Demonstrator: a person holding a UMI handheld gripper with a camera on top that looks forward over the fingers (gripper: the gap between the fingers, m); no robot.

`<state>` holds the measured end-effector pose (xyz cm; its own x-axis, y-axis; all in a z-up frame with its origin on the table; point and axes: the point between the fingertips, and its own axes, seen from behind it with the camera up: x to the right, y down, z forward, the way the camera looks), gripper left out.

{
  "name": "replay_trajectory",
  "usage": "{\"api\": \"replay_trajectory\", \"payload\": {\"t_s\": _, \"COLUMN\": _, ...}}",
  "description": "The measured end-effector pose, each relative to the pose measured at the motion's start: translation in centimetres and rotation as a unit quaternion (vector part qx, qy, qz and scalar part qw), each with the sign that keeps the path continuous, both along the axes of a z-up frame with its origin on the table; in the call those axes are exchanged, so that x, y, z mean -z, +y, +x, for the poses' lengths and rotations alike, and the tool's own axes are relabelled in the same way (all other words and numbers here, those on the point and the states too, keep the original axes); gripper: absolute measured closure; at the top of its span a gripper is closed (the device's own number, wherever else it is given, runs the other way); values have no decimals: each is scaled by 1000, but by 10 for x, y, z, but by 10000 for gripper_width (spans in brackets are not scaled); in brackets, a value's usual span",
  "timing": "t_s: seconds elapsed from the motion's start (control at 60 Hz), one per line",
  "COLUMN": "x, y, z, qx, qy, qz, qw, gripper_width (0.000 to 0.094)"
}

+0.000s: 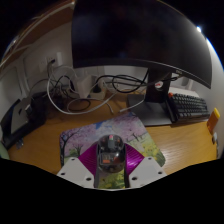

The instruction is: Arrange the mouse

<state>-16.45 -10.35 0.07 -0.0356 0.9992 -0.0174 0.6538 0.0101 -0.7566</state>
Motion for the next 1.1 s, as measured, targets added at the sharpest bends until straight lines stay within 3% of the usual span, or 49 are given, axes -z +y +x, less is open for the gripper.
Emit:
{"api": "replay_trajectory", "payload": {"t_s": 0.15, "x": 15, "y": -2, "z": 2, "qx": -2, "qy": -4, "qz": 11, "qw": 1000, "gripper_width": 438}}
{"api": "replay_trajectory", "payload": {"t_s": 0.233, "x": 9, "y": -5, "z": 6, "qx": -12, "qy": -6, "qz": 12, "qw": 1000, "gripper_width": 55}}
{"api": "replay_trajectory", "payload": {"t_s": 0.267, "x": 2, "y": -4, "z": 10, "qx": -10, "qy": -6, "qz": 10, "qw": 1000, "gripper_width": 101}}
{"api": "replay_trajectory", "payload": {"t_s": 0.5, "x": -80, "y": 25, "z": 112, "qx": 8, "qy": -41, "qz": 2, "qw": 999, "gripper_width": 70}}
{"api": "replay_trajectory", "payload": {"t_s": 0.7, "x": -138, "y": 50, "z": 227, "qx": -5, "qy": -65, "qz": -3, "qw": 998, "gripper_width": 68}}
{"api": "replay_trajectory", "payload": {"t_s": 0.817, "x": -153, "y": 72, "z": 263, "qx": 11, "qy": -68, "qz": -1, "qw": 998, "gripper_width": 63}}
{"api": "replay_trajectory", "payload": {"t_s": 1.1, "x": -158, "y": 111, "z": 278, "qx": -2, "qy": -51, "qz": 26, "qw": 998, "gripper_width": 65}}
